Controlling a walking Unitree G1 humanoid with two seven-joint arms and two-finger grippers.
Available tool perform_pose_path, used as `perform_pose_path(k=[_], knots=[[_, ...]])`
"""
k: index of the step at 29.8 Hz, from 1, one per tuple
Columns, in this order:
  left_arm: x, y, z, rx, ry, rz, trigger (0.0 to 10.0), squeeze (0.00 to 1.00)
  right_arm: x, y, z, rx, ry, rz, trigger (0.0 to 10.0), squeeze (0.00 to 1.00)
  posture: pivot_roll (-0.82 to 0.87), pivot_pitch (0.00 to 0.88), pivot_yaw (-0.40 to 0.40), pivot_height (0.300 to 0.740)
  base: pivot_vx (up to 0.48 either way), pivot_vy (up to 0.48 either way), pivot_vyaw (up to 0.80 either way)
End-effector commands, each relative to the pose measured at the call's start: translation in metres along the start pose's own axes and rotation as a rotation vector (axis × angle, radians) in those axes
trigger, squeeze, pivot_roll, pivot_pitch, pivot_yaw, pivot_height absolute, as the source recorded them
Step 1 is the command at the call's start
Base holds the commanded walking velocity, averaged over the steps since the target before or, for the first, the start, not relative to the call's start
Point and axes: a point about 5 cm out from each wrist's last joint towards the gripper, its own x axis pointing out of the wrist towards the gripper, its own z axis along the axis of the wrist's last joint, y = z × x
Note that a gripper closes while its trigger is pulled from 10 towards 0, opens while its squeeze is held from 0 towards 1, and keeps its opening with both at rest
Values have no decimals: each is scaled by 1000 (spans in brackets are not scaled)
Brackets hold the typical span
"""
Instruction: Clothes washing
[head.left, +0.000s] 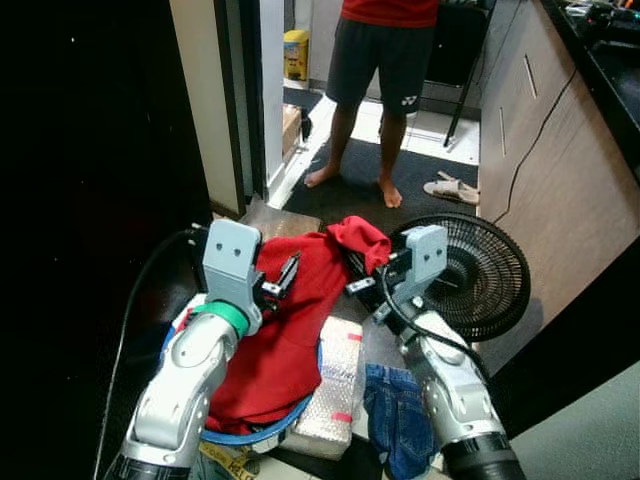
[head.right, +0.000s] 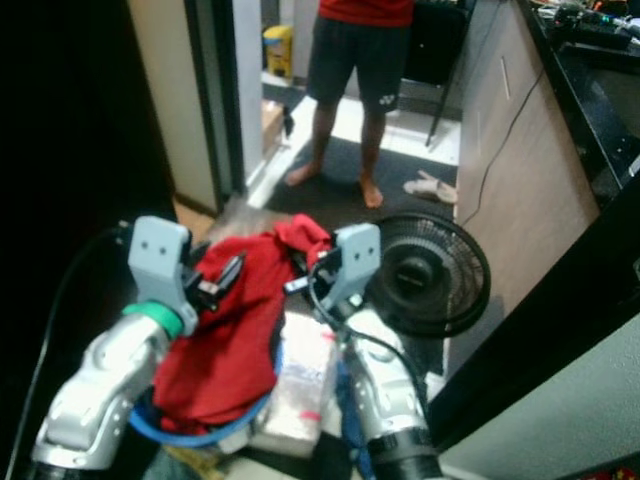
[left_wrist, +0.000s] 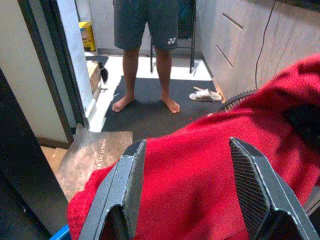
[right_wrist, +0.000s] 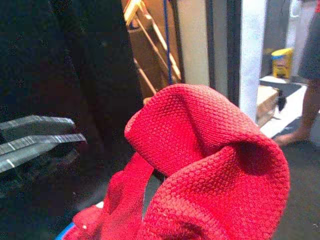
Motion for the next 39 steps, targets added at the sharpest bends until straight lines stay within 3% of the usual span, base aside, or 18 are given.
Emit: perform_pose_path(k=[1,7,8,9,11,17,19,20,22,25,27,32,34,35,39], knots=[[-3,1,9,-2,-26,2,10000,0,-6,-7,10,-26,-28,-39,10000,0,66,98,22,740,0,0,0],[-6,0,24,1,-73,-4,10000,0,-9,-9,29,-76,-82,-65,10000,0,60,90,24,740,0,0,0],[-7,-1,35,22,-116,-8,10000,0,-8,-9,43,-135,-131,-81,10000,0,61,84,27,740,0,0,0],[-7,-1,35,22,-116,-8,10000,0,-8,-9,43,-135,-131,-81,10000,0,61,84,27,740,0,0,0],[-8,-2,59,103,-226,-13,10000,0,-8,-7,62,-289,-218,-131,10000,0,62,73,31,740,0,0,0],[-7,0,80,147,-312,-8,10000,0,-6,-10,81,-385,-297,-195,10000,0,69,62,36,740,0,0,0],[-7,6,91,148,-336,5,10000,0,-1,-14,128,-423,-448,-245,10000,0,67,59,41,740,0,0,0],[-7,6,91,148,-336,5,10000,0,-1,-14,128,-423,-448,-245,10000,0,67,59,41,740,0,0,0],[-6,7,91,143,-327,10,10000,0,-2,-11,170,-427,-584,-261,10000,0,67,57,42,740,0,0,0],[-6,6,90,132,-317,10,10000,0,-4,-10,183,-416,-626,-276,10000,0,66,53,43,740,0,0,0],[-6,5,89,127,-313,9,10000,0,-6,-12,185,-403,-633,-290,10000,0,66,53,43,740,0,0,0],[-5,4,85,125,-299,8,10000,0,-6,-26,160,-383,-537,-337,10000,0,55,49,46,740,0,0,0],[-4,4,80,127,-280,6,10000,0,-7,-32,96,-399,-288,-331,10000,0,60,53,43,740,0,0,0],[-4,4,79,128,-273,6,10000,0,-10,-31,77,-392,-216,-322,10000,0,60,53,43,740,0,0,0],[-5,4,77,128,-267,7,10000,0,-12,-28,68,-400,-186,-312,10000,0,66,55,40,740,0,0,0]])
